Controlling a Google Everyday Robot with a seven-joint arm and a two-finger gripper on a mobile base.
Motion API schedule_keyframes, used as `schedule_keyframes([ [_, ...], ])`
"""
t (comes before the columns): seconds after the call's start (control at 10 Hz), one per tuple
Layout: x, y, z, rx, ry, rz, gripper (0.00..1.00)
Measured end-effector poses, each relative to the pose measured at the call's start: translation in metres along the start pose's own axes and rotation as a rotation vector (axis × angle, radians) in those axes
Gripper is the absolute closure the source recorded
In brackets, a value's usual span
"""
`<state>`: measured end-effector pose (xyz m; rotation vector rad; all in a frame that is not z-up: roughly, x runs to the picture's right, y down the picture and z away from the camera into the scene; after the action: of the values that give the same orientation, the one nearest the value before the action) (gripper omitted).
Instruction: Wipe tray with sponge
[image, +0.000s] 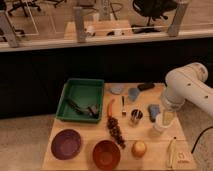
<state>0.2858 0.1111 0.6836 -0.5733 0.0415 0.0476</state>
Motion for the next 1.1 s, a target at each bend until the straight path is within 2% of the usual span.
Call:
schedule_keyframes([
  [0.3, 0.002, -0.003, 0.002, 0.001, -0.006, -0.019, 0.2],
  [0.4, 0.01, -0.01, 0.01, 0.007, -0.019, -0.059, 0.2],
  [0.6, 0.041, -0.036, 0.028, 0.04, -0.054, -0.121, 0.2],
  [0.7, 0.054, -0.05, 0.037, 0.061, -0.084, -0.171, 0.2],
  [0.9, 0.061, -0.07, 0.051, 0.099, -0.143, -0.376, 0.2],
  [1.1, 0.058, -0.081, 0.061, 0.105, -0.216, -0.616, 0.2],
])
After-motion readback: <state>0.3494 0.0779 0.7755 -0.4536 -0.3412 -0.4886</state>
